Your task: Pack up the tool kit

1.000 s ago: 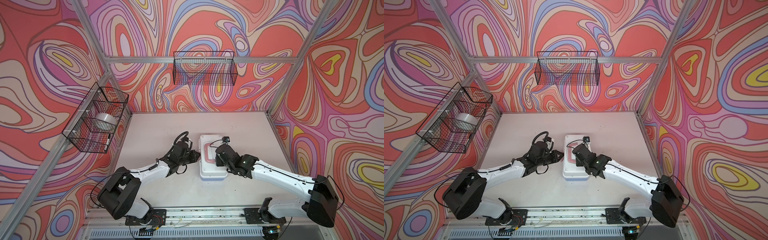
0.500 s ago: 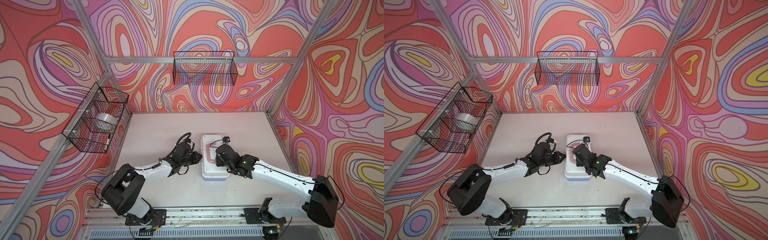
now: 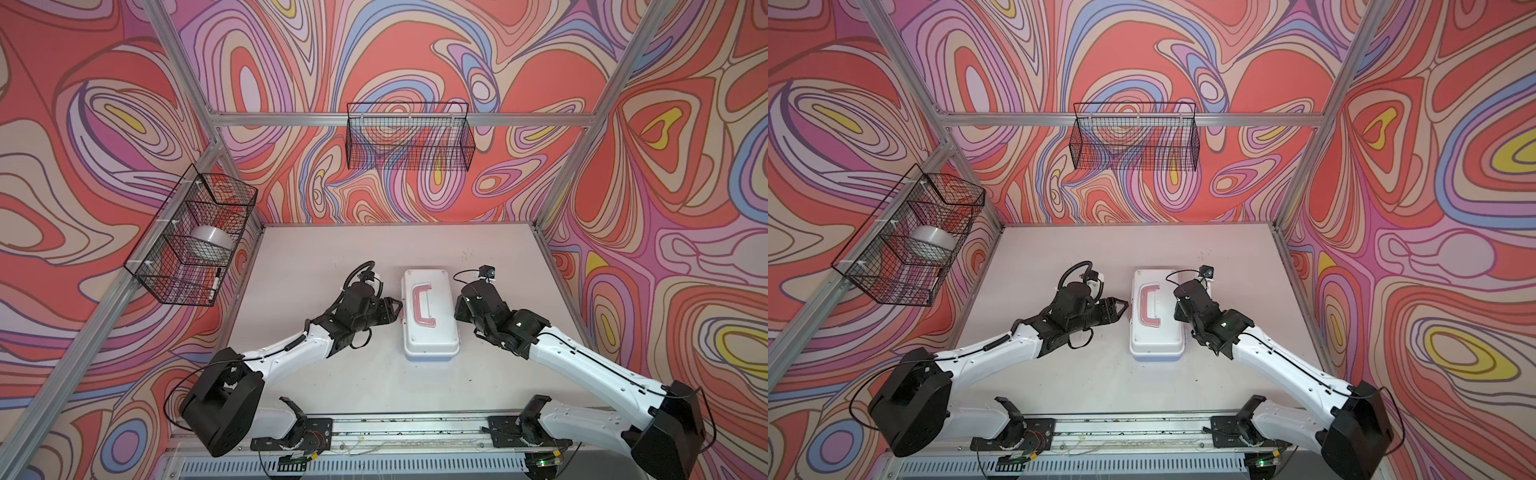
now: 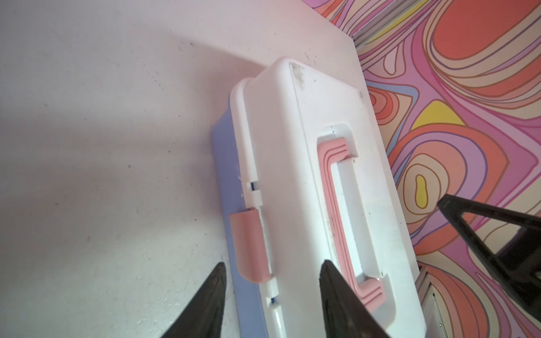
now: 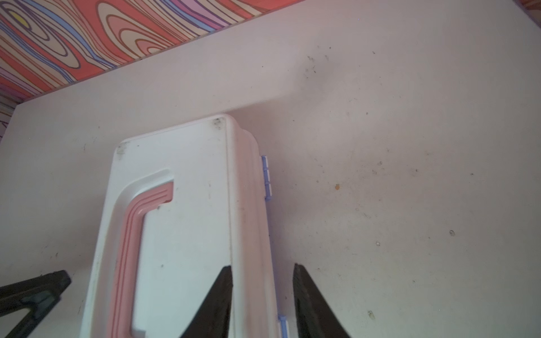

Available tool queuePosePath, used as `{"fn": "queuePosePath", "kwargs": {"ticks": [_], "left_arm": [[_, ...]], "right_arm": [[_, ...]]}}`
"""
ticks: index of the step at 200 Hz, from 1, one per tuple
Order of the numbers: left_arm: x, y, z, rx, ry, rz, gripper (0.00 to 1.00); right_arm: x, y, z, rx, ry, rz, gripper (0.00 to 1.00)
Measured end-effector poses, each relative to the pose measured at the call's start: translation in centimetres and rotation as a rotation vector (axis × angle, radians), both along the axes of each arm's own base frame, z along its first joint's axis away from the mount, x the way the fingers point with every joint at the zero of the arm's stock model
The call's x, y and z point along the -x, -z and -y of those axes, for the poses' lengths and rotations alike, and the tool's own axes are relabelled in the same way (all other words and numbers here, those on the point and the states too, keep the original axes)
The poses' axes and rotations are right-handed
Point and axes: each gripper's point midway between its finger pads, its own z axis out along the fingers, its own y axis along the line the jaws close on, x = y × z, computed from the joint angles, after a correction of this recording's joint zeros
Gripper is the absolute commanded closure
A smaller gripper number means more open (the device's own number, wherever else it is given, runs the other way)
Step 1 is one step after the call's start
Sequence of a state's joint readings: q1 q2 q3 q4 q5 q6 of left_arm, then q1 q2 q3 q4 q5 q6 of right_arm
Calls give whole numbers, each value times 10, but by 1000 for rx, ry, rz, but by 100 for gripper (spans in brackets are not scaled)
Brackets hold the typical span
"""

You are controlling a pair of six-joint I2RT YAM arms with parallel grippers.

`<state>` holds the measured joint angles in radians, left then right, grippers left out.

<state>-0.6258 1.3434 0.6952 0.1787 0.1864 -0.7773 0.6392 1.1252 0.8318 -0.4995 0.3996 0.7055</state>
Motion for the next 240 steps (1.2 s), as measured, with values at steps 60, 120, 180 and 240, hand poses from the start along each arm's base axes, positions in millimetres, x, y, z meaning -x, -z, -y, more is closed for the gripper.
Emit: {"fn": "queuePosePath", "kwargs": {"ticks": [60, 120, 180, 240], "left_arm": [[-6, 30, -15, 35, -17, -80, 38], [-7, 38, 1, 80, 50, -107, 41], [-5, 44, 13, 93, 88, -121, 42], [-8, 48, 19, 79, 89, -125, 48]], "right_arm": [[-6, 7, 5, -95, -22, -38, 61], [-2, 8, -4, -125, -65, -58, 62], [-2, 8, -8, -138, -78, -64, 63], [-3, 7, -11, -151, -87, -58, 63]]}}
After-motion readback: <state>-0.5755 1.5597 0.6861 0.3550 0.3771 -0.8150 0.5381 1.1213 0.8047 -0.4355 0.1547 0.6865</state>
